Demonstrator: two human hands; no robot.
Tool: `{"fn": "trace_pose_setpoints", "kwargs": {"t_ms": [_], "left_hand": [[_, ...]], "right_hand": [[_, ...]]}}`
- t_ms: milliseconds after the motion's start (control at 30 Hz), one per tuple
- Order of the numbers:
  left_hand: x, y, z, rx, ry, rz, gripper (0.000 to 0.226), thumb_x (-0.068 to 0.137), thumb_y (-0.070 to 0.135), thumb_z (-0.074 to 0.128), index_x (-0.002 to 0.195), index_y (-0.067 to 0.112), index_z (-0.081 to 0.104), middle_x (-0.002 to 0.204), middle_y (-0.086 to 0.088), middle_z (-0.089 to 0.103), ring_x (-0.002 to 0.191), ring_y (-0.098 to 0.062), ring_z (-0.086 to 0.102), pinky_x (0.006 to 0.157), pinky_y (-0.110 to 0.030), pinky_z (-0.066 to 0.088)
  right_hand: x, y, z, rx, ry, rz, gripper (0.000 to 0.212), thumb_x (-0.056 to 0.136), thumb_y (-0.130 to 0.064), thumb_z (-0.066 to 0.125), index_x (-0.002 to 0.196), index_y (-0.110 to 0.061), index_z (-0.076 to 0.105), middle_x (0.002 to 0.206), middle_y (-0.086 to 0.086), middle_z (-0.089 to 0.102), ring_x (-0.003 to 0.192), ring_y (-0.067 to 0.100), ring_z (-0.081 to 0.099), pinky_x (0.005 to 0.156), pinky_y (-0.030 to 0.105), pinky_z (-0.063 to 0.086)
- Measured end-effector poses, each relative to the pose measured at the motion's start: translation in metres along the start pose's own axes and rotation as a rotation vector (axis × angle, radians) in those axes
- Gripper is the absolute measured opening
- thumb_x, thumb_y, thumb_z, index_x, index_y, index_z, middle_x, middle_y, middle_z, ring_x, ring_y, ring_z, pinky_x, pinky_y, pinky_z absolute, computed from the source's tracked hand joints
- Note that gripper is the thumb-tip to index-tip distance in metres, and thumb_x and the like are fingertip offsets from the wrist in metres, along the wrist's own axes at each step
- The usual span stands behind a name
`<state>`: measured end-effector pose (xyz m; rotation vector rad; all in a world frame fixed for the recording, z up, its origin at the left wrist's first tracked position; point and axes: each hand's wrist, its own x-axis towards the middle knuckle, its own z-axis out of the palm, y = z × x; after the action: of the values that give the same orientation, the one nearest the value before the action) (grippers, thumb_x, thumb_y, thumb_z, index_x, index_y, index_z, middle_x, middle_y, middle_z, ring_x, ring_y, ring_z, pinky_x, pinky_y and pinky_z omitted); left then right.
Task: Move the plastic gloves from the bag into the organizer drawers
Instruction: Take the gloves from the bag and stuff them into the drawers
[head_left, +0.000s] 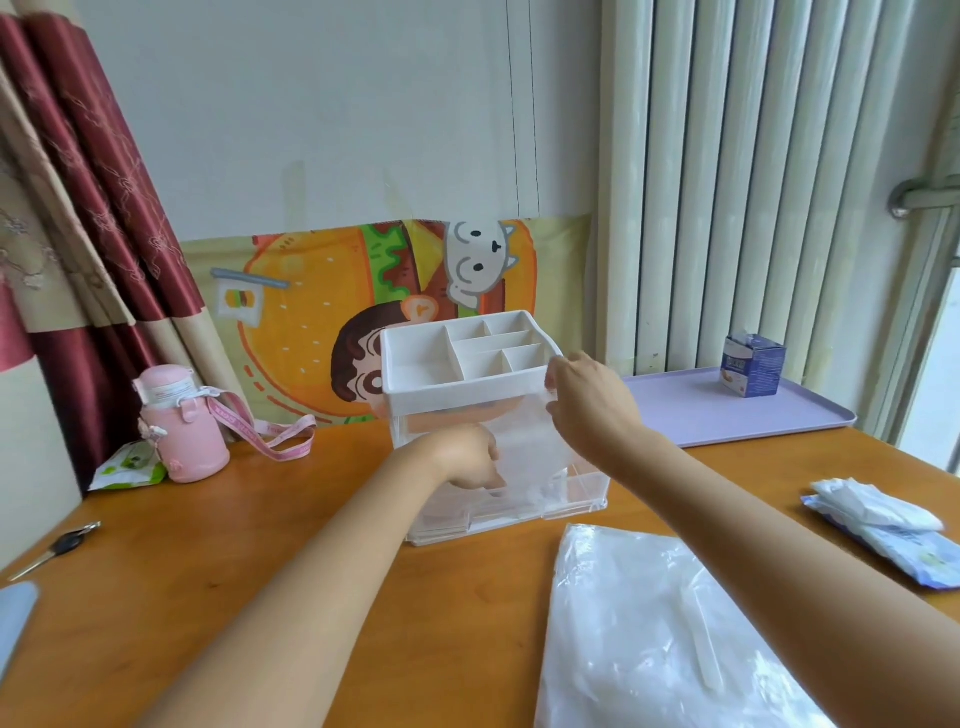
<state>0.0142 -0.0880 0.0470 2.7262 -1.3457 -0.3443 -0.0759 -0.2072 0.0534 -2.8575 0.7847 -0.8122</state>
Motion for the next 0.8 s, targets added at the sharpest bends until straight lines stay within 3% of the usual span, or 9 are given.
{"fn": "trace_pose_setpoints", "kwargs": {"t_ms": [67, 133, 233, 333, 633, 733, 800], "left_hand": [[0.004, -0.002, 0.0, -0.005, -0.013, 0.002, 0.057, 0.093, 0.029, 0.062, 0.145, 0.018, 0.041, 0.148, -0.002, 0.041, 0.13, -0.023, 0.044, 0.101, -0.028, 0.039], [0.008, -0.004, 0.001, 0.004, -0.029, 0.001, 0.065, 0.09, 0.032, 0.064, 0.148, 0.021, 0.036, 0.15, -0.002, 0.038, 0.131, -0.024, 0.042, 0.104, -0.03, 0.039], [0.011, -0.008, 0.002, 0.035, -0.04, 0.009, 0.071, 0.092, 0.028, 0.063, 0.152, 0.021, 0.026, 0.153, -0.002, 0.034, 0.134, -0.025, 0.04, 0.105, -0.03, 0.039], [0.01, -0.012, 0.003, 0.048, -0.047, 0.028, 0.073, 0.093, 0.024, 0.062, 0.153, 0.018, 0.021, 0.155, -0.004, 0.031, 0.137, -0.026, 0.037, 0.107, -0.032, 0.038], [0.006, -0.026, -0.006, 0.172, -0.052, 0.027, 0.084, 0.086, 0.026, 0.071, 0.153, 0.02, 0.022, 0.157, -0.002, 0.028, 0.139, -0.026, 0.034, 0.108, -0.033, 0.036], [-0.001, -0.028, -0.012, 0.198, -0.027, 0.023, 0.079, 0.083, 0.017, 0.074, 0.15, 0.022, 0.031, 0.153, -0.003, 0.035, 0.134, -0.027, 0.041, 0.103, -0.033, 0.042], [-0.007, -0.029, -0.014, 0.074, 0.047, 0.031, 0.068, 0.083, 0.019, 0.074, 0.143, 0.024, 0.043, 0.146, -0.003, 0.045, 0.127, -0.024, 0.048, 0.1, -0.033, 0.046]], "right_hand": [[0.001, -0.005, -0.001, 0.085, -0.052, -0.083, 0.028, 0.088, 0.002, 0.053, 0.111, -0.01, 0.063, 0.112, 0.008, 0.063, 0.096, 0.026, 0.059, 0.072, 0.026, 0.043], [0.001, -0.01, 0.001, 0.189, -0.242, -0.114, 0.038, 0.086, 0.005, 0.054, 0.118, -0.013, 0.064, 0.12, 0.007, 0.063, 0.106, 0.023, 0.059, 0.082, 0.023, 0.044], [0.003, -0.013, 0.009, 0.111, -0.551, -0.125, 0.057, 0.086, -0.005, 0.066, 0.139, -0.016, 0.047, 0.142, 0.004, 0.047, 0.126, 0.023, 0.047, 0.099, 0.027, 0.039], [0.011, -0.011, 0.023, -0.019, -0.684, -0.129, 0.074, 0.086, -0.017, 0.069, 0.148, -0.014, 0.031, 0.152, 0.004, 0.034, 0.136, 0.024, 0.036, 0.107, 0.03, 0.033], [0.027, -0.014, 0.03, -0.276, -0.782, -0.191, 0.084, 0.08, -0.038, 0.074, 0.147, -0.01, 0.032, 0.149, 0.008, 0.039, 0.137, 0.028, 0.035, 0.112, 0.036, 0.031], [0.027, -0.012, 0.03, -0.277, -0.756, -0.182, 0.083, 0.078, -0.035, 0.076, 0.146, -0.011, 0.035, 0.146, 0.009, 0.042, 0.134, 0.029, 0.038, 0.11, 0.037, 0.034], [0.023, -0.01, 0.025, -0.218, -0.681, -0.185, 0.079, 0.078, -0.032, 0.077, 0.143, -0.011, 0.039, 0.142, 0.008, 0.045, 0.13, 0.028, 0.042, 0.106, 0.034, 0.037]]}}
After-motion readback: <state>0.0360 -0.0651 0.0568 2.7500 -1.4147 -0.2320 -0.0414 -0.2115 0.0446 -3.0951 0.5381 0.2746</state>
